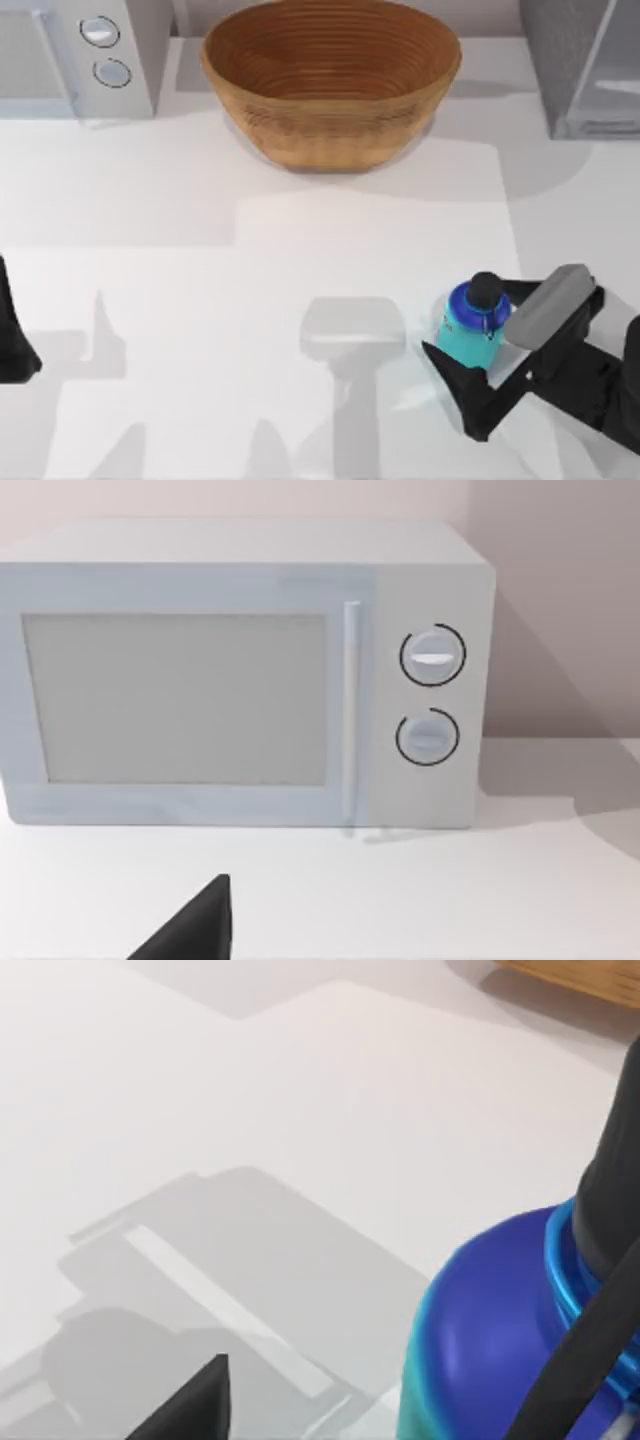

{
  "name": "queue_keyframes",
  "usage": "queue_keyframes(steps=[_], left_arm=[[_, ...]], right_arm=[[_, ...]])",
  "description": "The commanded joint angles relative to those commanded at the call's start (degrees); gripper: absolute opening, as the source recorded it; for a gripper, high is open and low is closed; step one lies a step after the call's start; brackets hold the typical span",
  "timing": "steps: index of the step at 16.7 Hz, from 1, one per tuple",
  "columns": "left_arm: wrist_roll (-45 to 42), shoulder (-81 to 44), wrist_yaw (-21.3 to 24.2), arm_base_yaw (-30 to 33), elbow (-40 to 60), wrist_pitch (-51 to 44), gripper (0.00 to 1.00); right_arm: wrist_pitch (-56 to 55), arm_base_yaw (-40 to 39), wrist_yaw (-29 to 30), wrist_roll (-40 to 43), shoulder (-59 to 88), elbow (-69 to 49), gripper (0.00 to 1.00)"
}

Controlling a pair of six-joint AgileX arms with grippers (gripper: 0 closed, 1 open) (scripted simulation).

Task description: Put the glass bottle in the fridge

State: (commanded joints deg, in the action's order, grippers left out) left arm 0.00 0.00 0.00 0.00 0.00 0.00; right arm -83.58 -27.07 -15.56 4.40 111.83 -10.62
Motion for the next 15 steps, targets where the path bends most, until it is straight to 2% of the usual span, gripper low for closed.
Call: queue_keyframes(steps=[2, 15], left_arm=[[0.0, 0.0, 0.0, 0.0, 0.0, 0.0, 1.0], [0.0, 0.0, 0.0, 0.0, 0.0, 0.0, 1.0]], right_arm=[[0.0, 0.0, 0.0, 0.0, 0.0, 0.0, 1.0], [0.0, 0.0, 0.0, 0.0, 0.0, 0.0, 0.03]])
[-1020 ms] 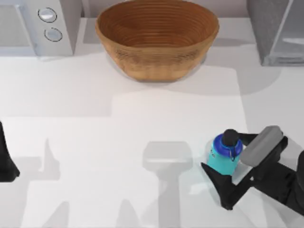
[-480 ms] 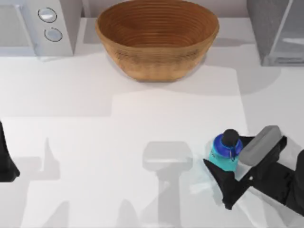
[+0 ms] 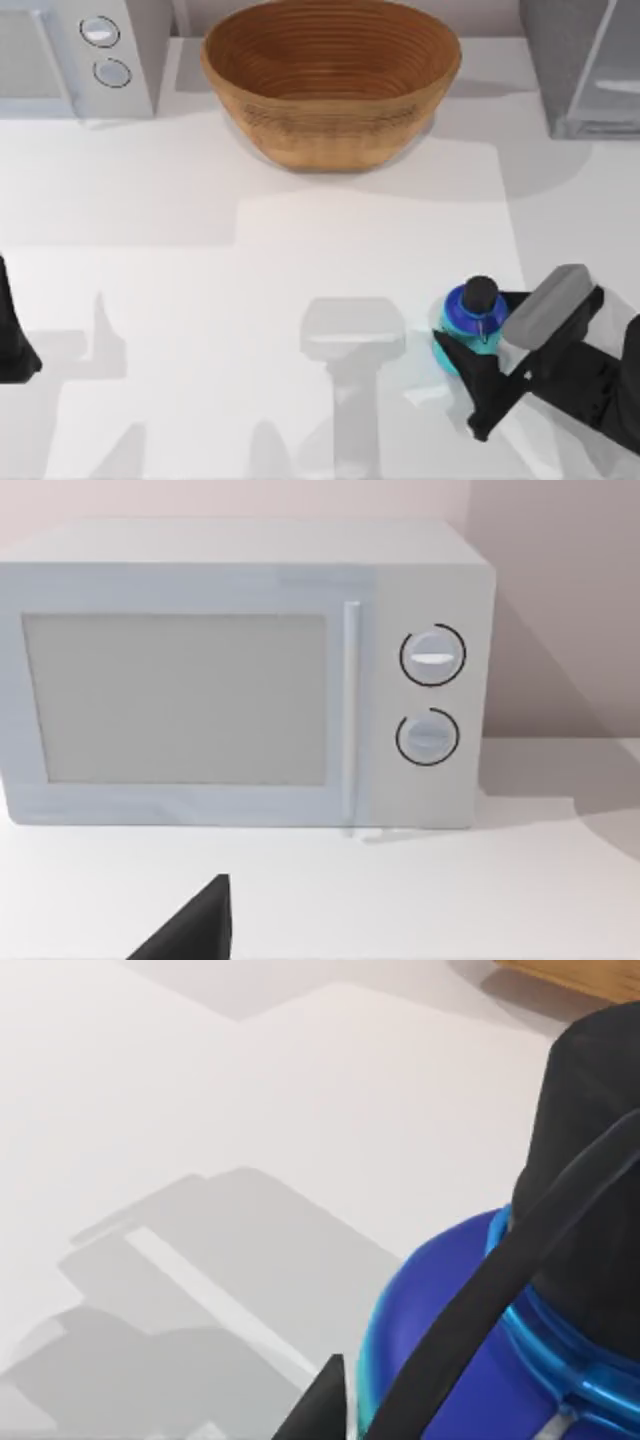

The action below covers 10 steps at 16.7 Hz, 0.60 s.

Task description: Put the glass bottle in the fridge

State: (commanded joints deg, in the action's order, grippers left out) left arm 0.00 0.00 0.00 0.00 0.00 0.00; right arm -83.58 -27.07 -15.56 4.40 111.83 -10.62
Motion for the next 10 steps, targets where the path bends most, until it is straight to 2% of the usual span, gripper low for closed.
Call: queue_keyframes(steps=[10], left_arm=[[0.0, 0.0, 0.0, 0.0, 0.0, 0.0, 1.0]], right_arm=[[0.2, 0.2, -0.1, 0.0, -0.1, 0.1, 0.01]])
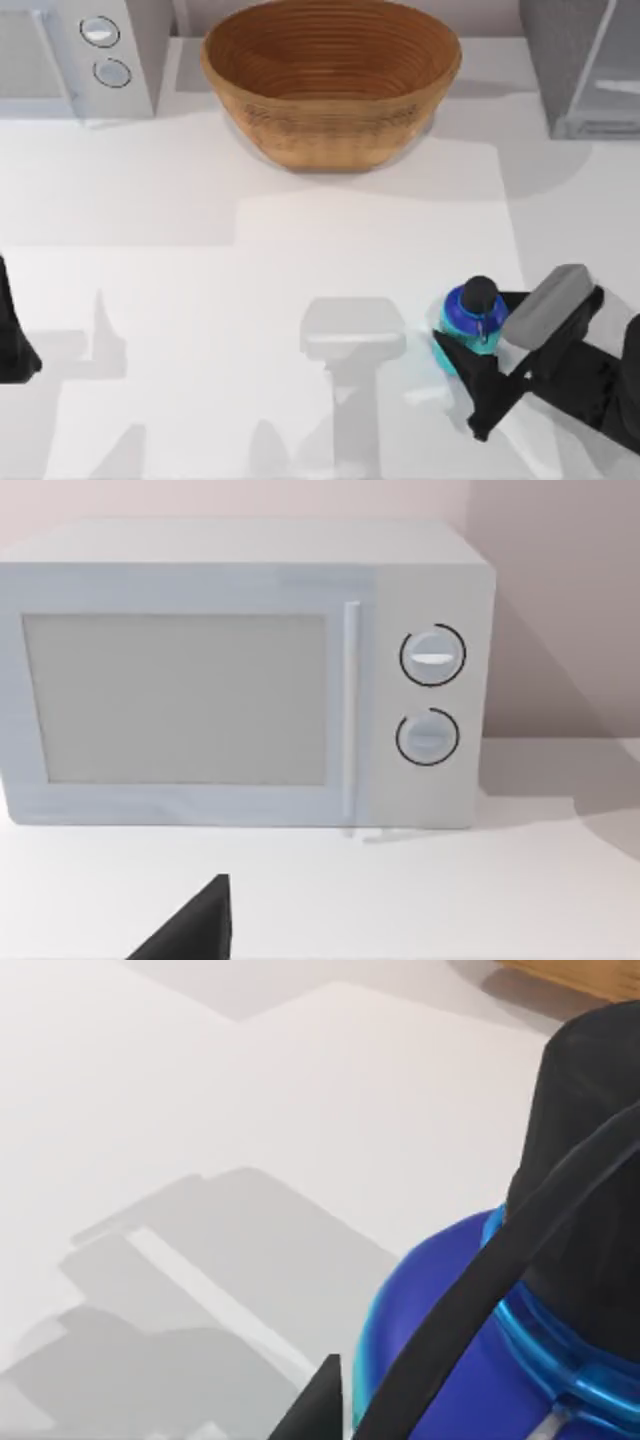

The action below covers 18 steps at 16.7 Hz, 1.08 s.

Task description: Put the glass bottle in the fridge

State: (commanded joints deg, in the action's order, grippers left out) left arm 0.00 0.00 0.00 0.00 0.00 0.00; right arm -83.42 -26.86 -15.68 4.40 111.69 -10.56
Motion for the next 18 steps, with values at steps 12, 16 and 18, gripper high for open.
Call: queue_keyframes(steps=[12, 16, 18], left_arm=[[0.0, 0.0, 0.0, 0.0, 0.0, 0.0, 1.0], [0.0, 0.0, 0.0, 0.0, 0.0, 0.0, 1.0], [0.0, 0.0, 0.0, 0.0, 0.0, 0.0, 1.0]], right_arm=[[34.0, 26.4, -25.3, 10.6, -29.7, 1.6, 0.01], [37.5, 29.8, -28.5, 12.3, -33.2, 1.7, 0.01], [37.5, 29.8, -28.5, 12.3, -33.2, 1.7, 0.01]])
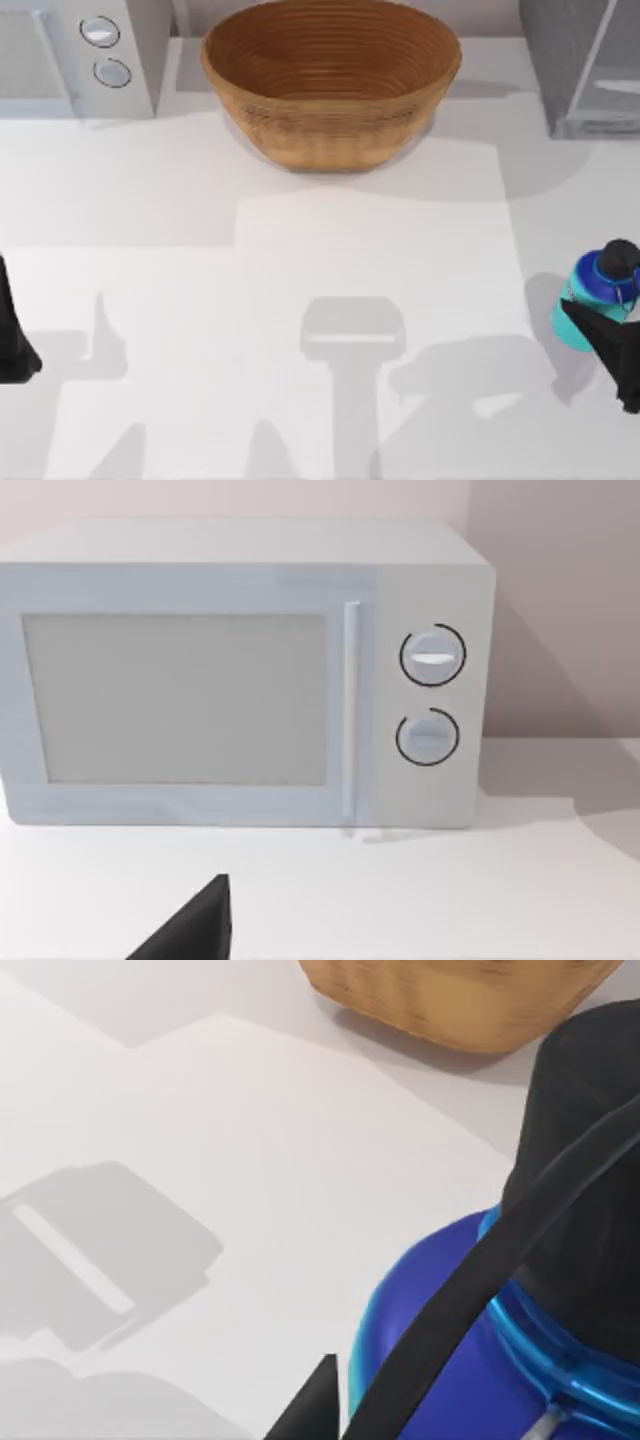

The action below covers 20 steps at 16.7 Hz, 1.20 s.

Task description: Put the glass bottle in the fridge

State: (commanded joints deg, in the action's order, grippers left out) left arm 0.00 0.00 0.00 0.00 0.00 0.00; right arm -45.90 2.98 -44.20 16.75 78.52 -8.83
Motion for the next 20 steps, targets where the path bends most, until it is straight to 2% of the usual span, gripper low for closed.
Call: queue_keyframes(steps=[4, 7, 11, 20], left_arm=[[0.0, 0.0, 0.0, 0.0, 0.0, 0.0, 1.0], [0.0, 0.0, 0.0, 0.0, 0.0, 0.0, 1.0], [0.0, 0.0, 0.0, 0.0, 0.0, 0.0, 1.0], [0.0, 0.0, 0.0, 0.0, 0.0, 0.0, 1.0]], right_arm=[[1.1, -0.4, 1.1, -0.6, -1.6, 0.2, 0.01], [5.3, -0.6, 4.9, -2.2, -7.8, 1.2, 0.01], [13.9, -1.0, 13.1, -5.5, -21.9, 2.9, 0.01], [37.0, -2.5, 35.7, -14.1, -65.7, 7.0, 0.01]])
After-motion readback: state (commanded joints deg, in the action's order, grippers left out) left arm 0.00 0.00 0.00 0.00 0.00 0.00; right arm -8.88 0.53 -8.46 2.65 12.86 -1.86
